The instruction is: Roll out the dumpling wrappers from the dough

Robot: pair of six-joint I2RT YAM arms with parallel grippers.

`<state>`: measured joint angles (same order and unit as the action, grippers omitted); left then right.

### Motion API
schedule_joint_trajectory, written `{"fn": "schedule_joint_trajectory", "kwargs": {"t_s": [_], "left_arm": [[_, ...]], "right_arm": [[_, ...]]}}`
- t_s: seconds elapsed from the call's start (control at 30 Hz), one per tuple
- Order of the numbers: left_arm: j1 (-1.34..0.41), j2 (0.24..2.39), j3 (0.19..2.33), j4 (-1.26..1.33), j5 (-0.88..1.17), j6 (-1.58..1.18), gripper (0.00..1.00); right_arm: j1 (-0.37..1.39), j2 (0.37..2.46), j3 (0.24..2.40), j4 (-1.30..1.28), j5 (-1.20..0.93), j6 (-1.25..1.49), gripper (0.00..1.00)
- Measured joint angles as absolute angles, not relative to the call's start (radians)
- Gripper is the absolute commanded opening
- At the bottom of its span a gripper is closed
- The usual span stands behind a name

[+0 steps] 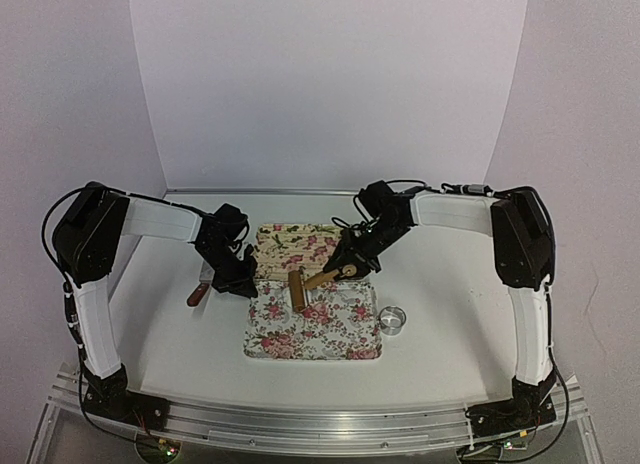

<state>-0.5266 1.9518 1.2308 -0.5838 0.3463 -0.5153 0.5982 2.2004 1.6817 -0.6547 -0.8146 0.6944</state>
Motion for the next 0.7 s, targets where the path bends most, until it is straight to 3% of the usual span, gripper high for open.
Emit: {"fn": "schedule_joint_trajectory", "kwargs": {"t_s": [0.7], "left_arm": [[-0.508, 1.958, 1.231, -0.577, 0.38, -0.487, 0.0]], "right_arm": [[0.588, 2.176, 1.631, -0.626, -0.808, 0.71, 0.0]]}}
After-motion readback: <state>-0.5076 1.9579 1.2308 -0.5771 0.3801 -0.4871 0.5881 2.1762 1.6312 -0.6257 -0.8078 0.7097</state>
